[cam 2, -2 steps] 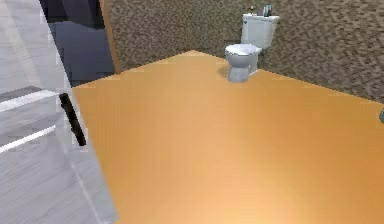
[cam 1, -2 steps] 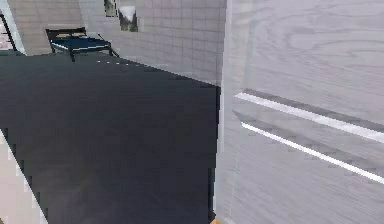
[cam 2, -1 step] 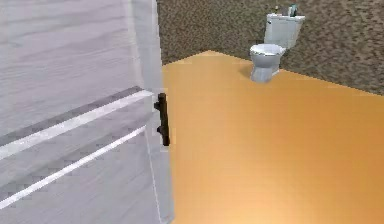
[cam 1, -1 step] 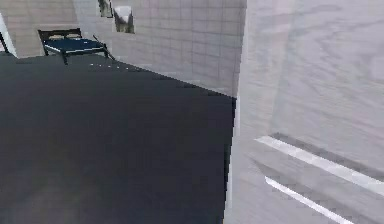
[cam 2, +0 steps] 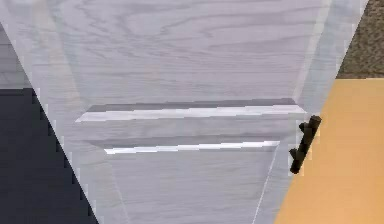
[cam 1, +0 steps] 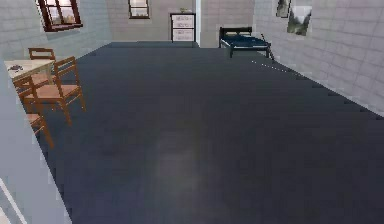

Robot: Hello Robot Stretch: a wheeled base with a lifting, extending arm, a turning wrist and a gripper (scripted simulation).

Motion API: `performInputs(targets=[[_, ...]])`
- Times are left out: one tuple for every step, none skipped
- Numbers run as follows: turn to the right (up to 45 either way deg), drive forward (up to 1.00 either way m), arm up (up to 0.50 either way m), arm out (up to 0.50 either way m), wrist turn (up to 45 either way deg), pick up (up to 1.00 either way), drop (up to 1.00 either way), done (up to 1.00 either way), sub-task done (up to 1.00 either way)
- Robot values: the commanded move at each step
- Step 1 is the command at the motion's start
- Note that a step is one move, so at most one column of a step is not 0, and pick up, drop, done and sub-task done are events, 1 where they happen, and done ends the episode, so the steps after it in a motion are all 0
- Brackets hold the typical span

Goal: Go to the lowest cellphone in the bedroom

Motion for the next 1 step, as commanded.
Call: performInputs(targets=[[0.0, 0.45, 0.0, 0.0, 0.0, 0.0, 0.0, 0.0, 0.0]])
